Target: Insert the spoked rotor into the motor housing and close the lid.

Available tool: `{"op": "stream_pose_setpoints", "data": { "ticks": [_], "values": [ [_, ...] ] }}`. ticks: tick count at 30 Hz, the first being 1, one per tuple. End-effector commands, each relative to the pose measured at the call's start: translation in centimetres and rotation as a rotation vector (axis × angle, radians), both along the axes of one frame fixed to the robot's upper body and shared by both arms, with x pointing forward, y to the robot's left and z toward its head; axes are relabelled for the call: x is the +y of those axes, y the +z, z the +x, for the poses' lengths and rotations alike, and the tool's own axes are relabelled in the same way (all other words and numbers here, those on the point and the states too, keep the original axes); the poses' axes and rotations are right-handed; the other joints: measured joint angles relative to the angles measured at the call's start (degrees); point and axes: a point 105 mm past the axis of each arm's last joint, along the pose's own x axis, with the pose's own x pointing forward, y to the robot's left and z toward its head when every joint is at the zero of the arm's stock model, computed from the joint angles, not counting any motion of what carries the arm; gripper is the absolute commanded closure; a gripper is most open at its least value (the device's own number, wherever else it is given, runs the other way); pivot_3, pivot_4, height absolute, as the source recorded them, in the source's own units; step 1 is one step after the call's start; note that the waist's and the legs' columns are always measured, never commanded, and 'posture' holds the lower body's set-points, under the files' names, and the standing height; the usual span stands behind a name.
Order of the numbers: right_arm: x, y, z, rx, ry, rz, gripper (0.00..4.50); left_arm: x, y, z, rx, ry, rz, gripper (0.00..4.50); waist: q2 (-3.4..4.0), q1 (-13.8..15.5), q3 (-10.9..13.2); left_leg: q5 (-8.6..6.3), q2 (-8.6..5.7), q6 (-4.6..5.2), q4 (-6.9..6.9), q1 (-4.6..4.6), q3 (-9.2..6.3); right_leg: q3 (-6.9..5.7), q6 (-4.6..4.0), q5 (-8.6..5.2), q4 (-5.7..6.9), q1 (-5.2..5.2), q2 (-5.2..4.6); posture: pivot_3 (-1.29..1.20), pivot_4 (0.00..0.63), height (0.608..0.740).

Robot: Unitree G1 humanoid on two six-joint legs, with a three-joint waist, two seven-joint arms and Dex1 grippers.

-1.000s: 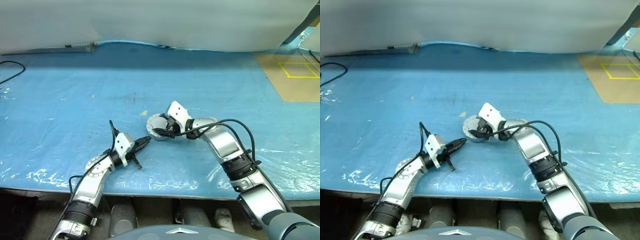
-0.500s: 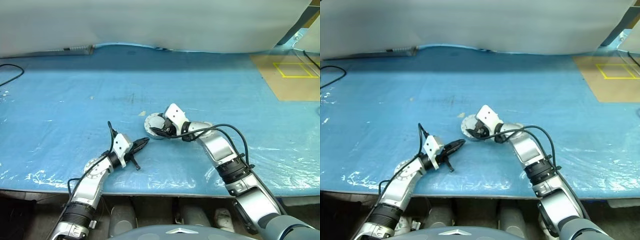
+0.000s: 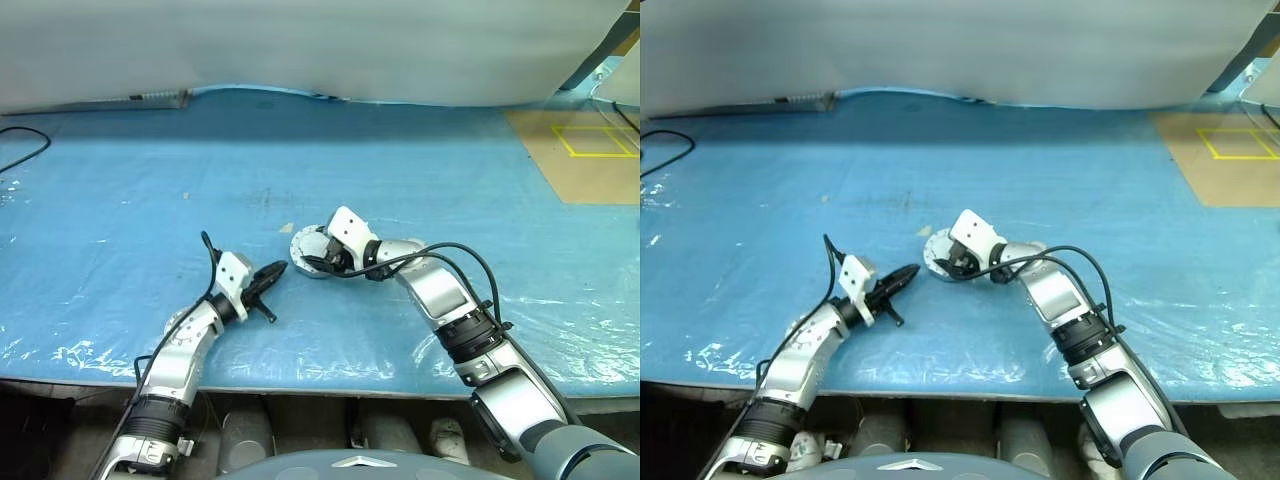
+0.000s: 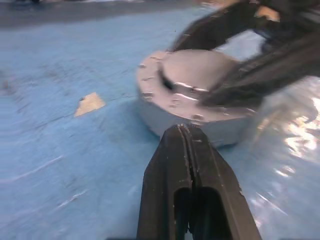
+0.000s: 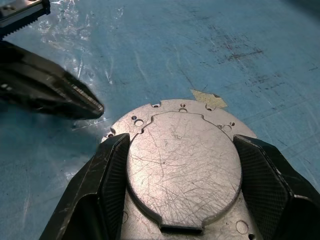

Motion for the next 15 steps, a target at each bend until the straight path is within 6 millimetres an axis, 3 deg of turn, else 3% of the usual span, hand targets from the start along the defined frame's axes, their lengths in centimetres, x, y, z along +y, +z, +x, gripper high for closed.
{"op": "stream_pose_setpoints", "data": {
  "ticks": [1, 7, 15],
  "values": [
    [-1.9, -4.6, -0.8, 0.148, -0.059, -0.121, 1.54, 0.8, 3.4, 1.9, 0.096, 0.050, -0.176, 4.50, 0.00, 0.0, 0.0, 0.00, -0.01, -0.01, -0.01, 0.00, 0.00, 0.00, -0.01, 0.01, 0.00, 0.00, 0.00, 0.00, 0.150, 0.740],
    [-1.9, -4.7, -0.7, 0.151, -0.065, -0.124, 1.54, 0.3, 6.0, 2.0, 0.373, -0.048, -0.497, 4.50, 0.03, -0.1, 0.0, 0.11, -0.13, -0.19, -0.11, -0.02, 0.00, 0.03, -0.06, 0.03, -0.17, 0.00, -0.01, 0.00, 0.150, 0.740],
    [-1.8, -4.6, -0.6, 0.148, -0.069, -0.120, 1.54, -0.5, 3.8, 2.1, 0.525, -0.016, -0.476, 4.50, 0.03, -0.1, 0.0, 0.12, -0.17, -0.20, -0.53, -0.01, 0.00, -0.01, -0.04, 0.02, -0.48, 0.12, 0.00, 0.00, 0.150, 0.740]
  ]
}}
